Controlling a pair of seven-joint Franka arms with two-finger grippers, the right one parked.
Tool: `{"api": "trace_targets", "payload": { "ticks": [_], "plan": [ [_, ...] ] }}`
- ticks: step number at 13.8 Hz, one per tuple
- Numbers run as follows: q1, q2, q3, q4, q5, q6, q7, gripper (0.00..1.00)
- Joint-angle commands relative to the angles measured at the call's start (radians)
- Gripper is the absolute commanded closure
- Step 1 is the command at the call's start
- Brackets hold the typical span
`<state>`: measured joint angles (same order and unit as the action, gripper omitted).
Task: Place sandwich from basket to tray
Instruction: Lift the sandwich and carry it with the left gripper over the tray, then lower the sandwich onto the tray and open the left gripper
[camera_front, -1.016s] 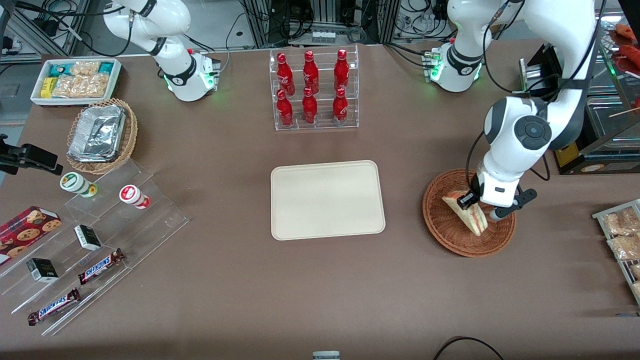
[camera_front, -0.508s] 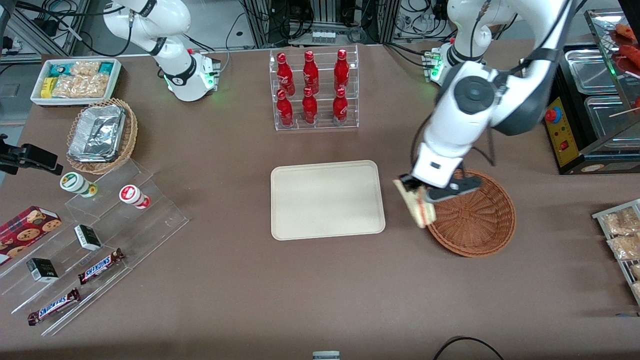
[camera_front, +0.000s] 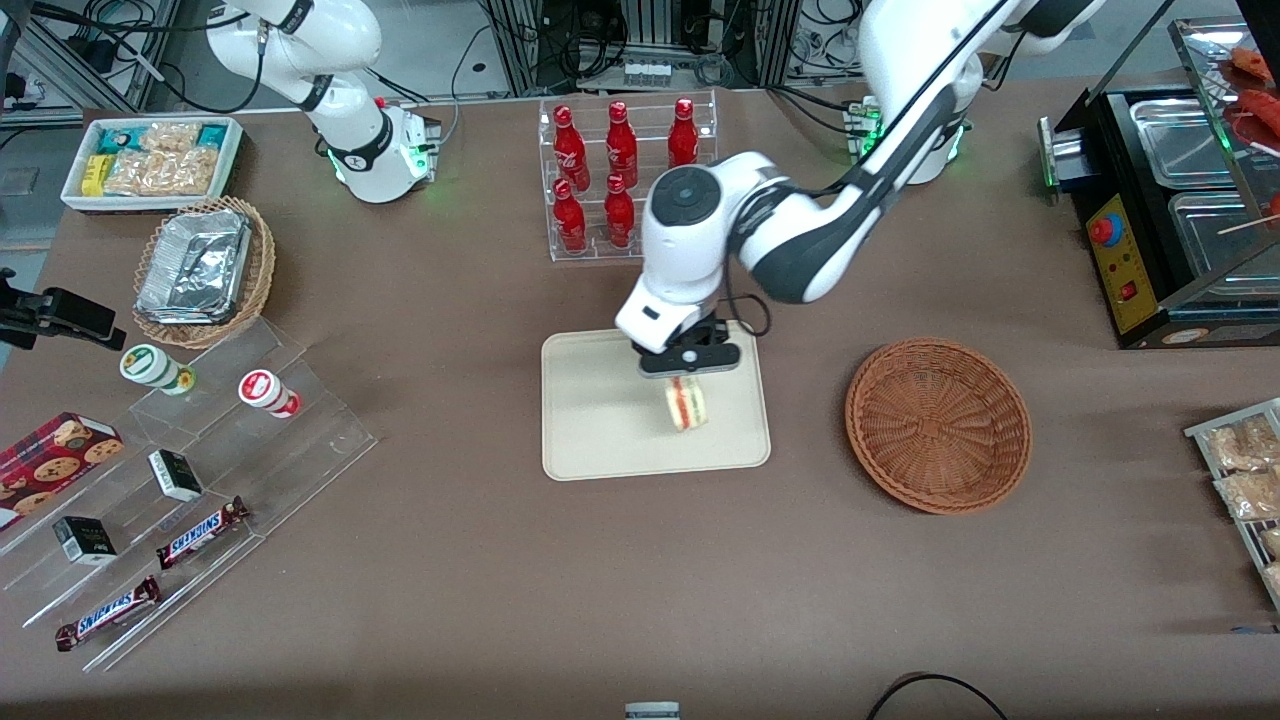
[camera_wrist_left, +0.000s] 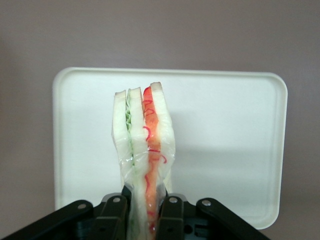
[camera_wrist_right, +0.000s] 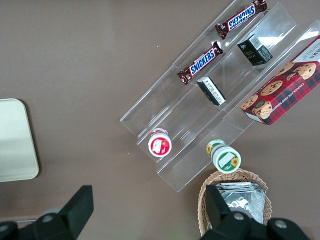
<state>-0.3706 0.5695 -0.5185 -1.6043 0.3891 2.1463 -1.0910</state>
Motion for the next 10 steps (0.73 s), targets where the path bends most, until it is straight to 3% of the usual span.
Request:
{"api": "trace_targets", "payload": {
  "ticks": [1, 6, 10],
  "plan": [
    [-0.054, 0.113, 0.008, 0.095, 0.094, -0.016, -0.021, 1.00],
    [-0.060, 0.194, 0.008, 0.092, 0.168, 0.055, -0.027, 1.00],
    [-0.060, 0.214, 0.008, 0.087, 0.174, 0.082, -0.029, 1.00]
  ]
}}
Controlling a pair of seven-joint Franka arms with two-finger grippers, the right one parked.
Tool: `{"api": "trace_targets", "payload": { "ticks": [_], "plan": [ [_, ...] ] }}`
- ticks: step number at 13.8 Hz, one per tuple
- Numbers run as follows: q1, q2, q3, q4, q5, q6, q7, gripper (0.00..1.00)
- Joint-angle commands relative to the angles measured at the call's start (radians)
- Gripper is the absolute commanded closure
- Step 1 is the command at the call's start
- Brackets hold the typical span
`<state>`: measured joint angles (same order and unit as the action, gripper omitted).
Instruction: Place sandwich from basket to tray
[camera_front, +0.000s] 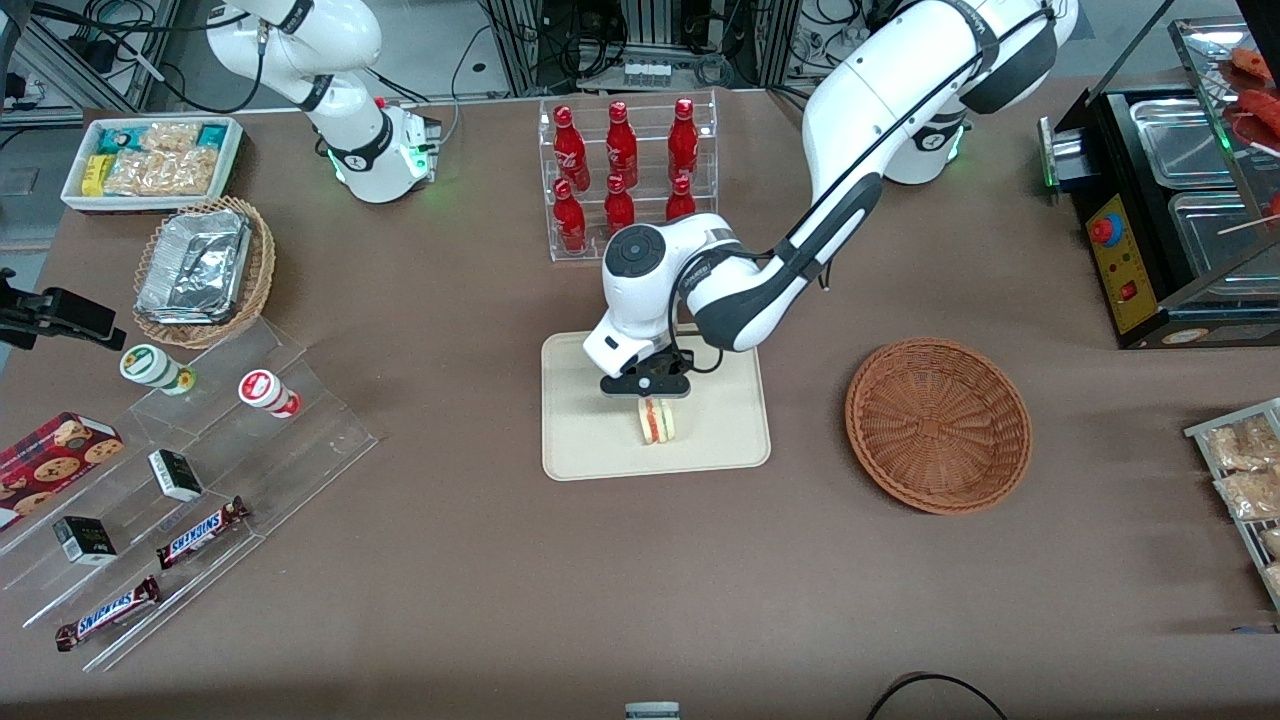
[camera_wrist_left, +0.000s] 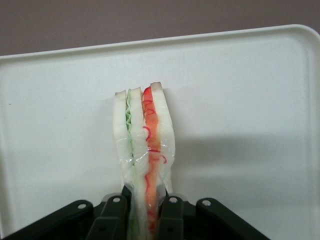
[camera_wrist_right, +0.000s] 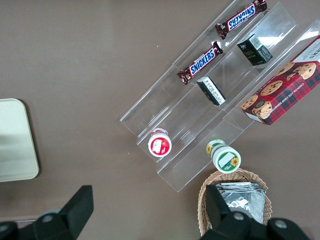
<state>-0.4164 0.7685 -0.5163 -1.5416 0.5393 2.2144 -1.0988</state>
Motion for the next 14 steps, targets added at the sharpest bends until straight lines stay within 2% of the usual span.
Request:
{"api": "trace_targets", "payload": {
  "ticks": [1, 2, 3, 4, 7, 10, 12, 14],
  "plan": [
    [-0.015, 0.021, 0.005, 0.025, 0.024, 0.016, -0.019, 0.90],
    [-0.015, 0.025, 0.005, 0.026, 0.024, 0.016, -0.019, 0.56],
    [-0.015, 0.025, 0.005, 0.025, 0.025, 0.016, -0.016, 0.03],
    [-0.015, 0.022, 0.005, 0.023, 0.024, 0.015, -0.019, 0.00],
    [-0.012, 0.000, 0.004, 0.028, 0.022, 0.004, -0.019, 0.00],
    [0.001, -0.096, 0.001, 0.028, -0.002, -0.062, -0.024, 0.00],
    [0.017, -0.211, 0.005, 0.029, -0.076, -0.125, -0.036, 0.00],
    [0.088, -0.320, 0.001, 0.028, -0.140, -0.211, -0.023, 0.00]
  ]
}}
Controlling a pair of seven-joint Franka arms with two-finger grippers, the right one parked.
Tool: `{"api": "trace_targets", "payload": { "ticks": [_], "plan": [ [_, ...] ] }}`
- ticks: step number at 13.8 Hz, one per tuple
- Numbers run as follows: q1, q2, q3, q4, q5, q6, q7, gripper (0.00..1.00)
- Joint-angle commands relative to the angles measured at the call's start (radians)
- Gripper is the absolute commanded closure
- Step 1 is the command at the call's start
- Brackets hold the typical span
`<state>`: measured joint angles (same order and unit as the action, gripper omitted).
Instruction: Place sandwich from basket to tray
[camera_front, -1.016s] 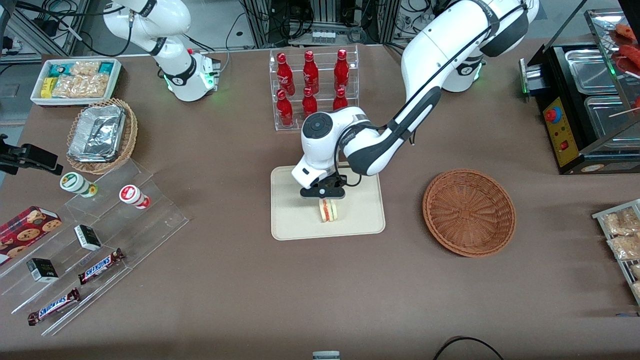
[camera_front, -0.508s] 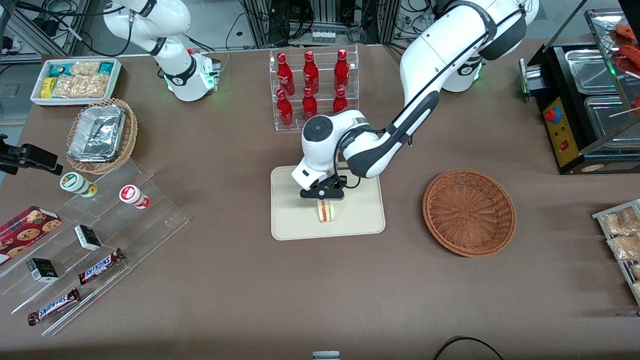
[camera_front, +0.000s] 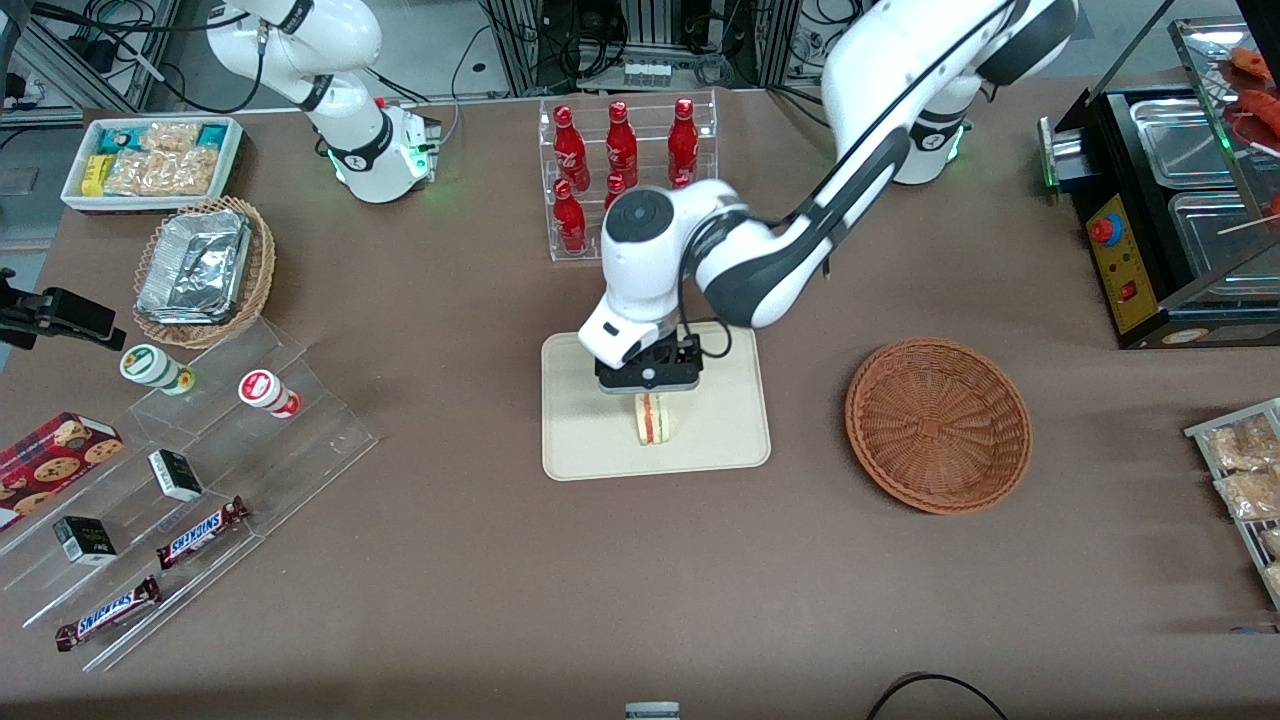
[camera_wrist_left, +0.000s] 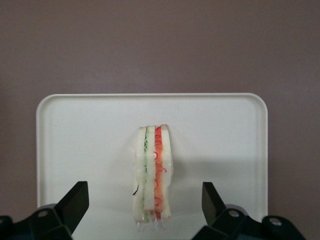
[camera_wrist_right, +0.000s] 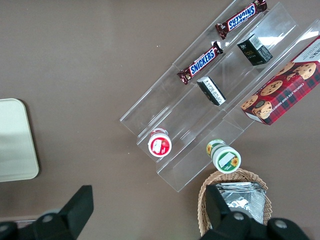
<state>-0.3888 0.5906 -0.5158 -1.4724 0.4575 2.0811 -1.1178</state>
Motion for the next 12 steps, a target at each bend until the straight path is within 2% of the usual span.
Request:
{"api": "trace_targets", "payload": {
  "ticks": [1, 4, 6, 10, 12],
  "plan": [
    [0.083, -0.193, 0.002, -0.043, -0.088, -0.125, -0.002, 0.00],
    [0.204, -0.305, -0.001, -0.046, -0.187, -0.197, 0.051, 0.00],
    [0.287, -0.374, 0.002, -0.046, -0.269, -0.258, 0.172, 0.00],
    [0.413, -0.480, 0.005, -0.068, -0.295, -0.429, 0.358, 0.00],
    [0.468, -0.537, 0.022, -0.095, -0.341, -0.475, 0.488, 0.00]
  ]
}}
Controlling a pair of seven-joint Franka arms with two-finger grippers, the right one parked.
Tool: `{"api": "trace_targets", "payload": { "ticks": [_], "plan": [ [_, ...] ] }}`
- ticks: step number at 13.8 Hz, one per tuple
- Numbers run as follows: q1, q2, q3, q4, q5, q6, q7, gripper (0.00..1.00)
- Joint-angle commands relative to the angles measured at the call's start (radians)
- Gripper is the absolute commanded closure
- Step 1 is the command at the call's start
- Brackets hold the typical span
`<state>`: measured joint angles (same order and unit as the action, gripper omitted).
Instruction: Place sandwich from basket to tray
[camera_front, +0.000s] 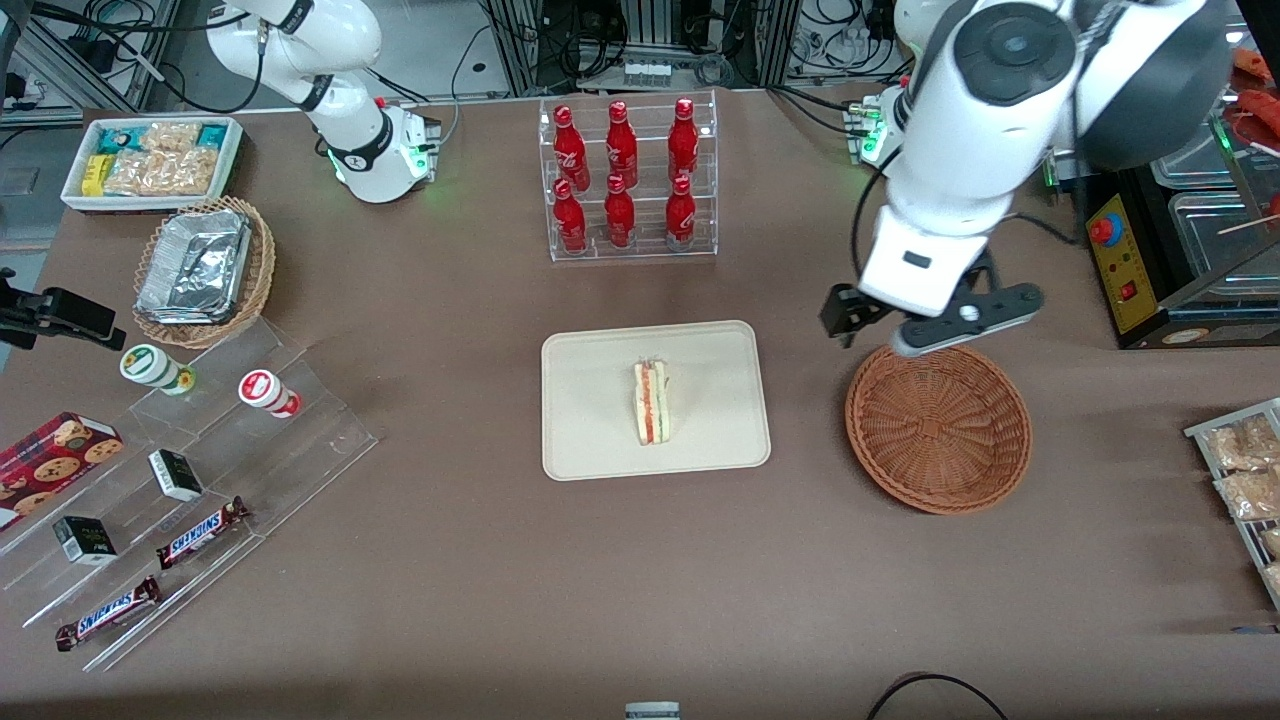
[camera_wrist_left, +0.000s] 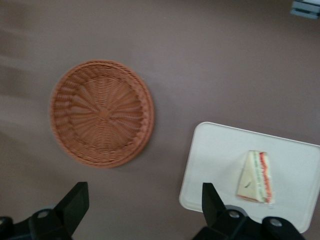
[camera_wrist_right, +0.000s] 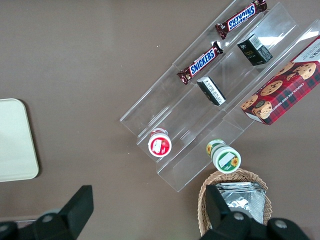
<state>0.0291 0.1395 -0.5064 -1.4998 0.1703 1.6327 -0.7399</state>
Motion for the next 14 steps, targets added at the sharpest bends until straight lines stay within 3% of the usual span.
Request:
{"api": "trace_targets", "payload": {
  "ticks": [1, 3, 10, 14],
  "plan": [
    [0.042, -0.119, 0.085, -0.082, -0.067, -0.036, 0.176, 0.00],
    [0.035, -0.182, 0.193, -0.097, -0.138, -0.054, 0.337, 0.00],
    [-0.072, -0.247, 0.501, -0.126, -0.184, -0.079, 0.730, 0.00],
    [-0.040, -0.247, 0.519, -0.123, -0.183, -0.065, 0.775, 0.00]
  ]
}}
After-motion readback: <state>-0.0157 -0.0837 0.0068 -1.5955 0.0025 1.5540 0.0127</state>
